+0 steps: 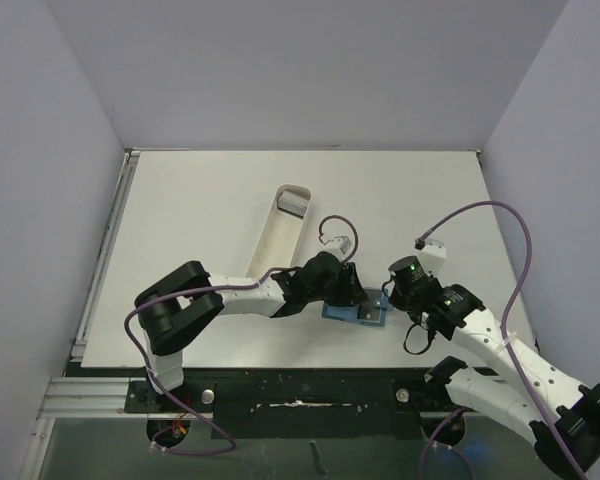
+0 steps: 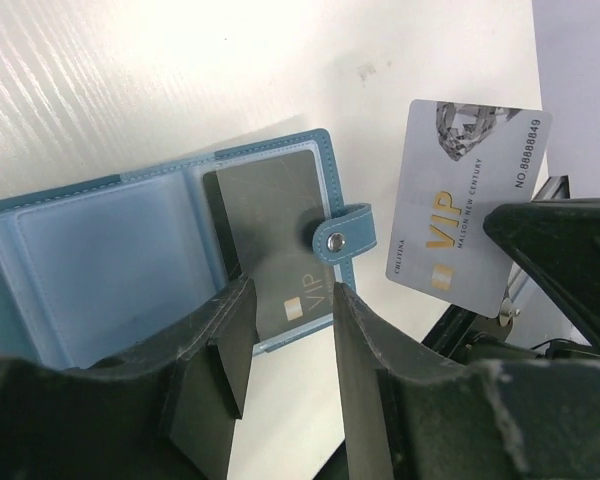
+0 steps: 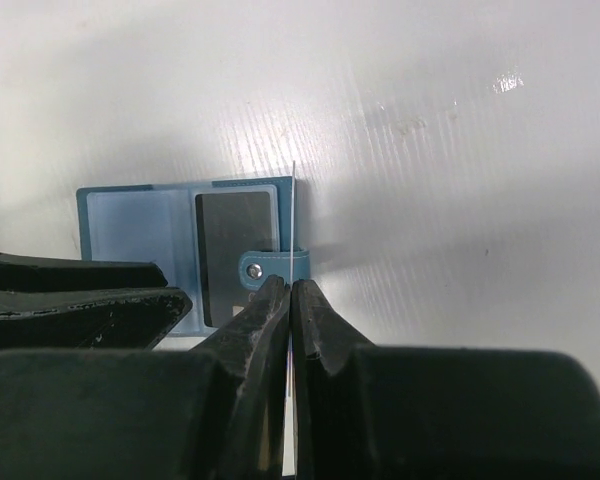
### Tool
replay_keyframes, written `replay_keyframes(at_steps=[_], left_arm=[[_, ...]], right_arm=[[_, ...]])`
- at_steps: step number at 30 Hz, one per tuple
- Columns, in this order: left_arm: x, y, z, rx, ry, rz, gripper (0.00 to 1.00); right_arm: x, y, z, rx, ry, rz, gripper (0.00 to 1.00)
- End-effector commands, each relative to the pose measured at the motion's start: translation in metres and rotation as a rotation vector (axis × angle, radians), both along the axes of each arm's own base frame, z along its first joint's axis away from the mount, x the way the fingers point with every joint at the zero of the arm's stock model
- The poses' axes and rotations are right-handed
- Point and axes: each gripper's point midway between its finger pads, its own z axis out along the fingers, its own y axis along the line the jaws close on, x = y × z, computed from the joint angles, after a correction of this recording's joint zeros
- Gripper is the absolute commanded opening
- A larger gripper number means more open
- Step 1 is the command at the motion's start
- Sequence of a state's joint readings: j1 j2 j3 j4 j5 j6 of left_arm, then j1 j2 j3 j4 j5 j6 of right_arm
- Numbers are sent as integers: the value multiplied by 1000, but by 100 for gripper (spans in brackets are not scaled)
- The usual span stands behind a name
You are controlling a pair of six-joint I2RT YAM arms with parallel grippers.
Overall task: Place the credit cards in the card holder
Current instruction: Insert the credit card into the card holder.
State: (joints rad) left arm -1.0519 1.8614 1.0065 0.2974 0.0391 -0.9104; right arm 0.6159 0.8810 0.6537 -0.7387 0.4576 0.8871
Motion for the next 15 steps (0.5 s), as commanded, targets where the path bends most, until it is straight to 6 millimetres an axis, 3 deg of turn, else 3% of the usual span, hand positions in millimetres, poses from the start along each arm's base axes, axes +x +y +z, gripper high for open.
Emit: replay_keyframes(at_steps=[1, 6, 10, 15], left_arm=[[9, 1, 30, -36, -41, 48, 36], [20, 20, 24, 51, -36, 118, 34], [26, 38, 14, 139, -35, 159, 28], [28, 55, 6, 212, -32, 180, 20]], right_arm=[[9, 5, 26, 49, -84, 0, 0], [12, 12, 36, 95, -124, 18, 0], [17, 35, 48, 213, -202, 110, 0], [18, 57, 41, 300, -207, 176, 0]])
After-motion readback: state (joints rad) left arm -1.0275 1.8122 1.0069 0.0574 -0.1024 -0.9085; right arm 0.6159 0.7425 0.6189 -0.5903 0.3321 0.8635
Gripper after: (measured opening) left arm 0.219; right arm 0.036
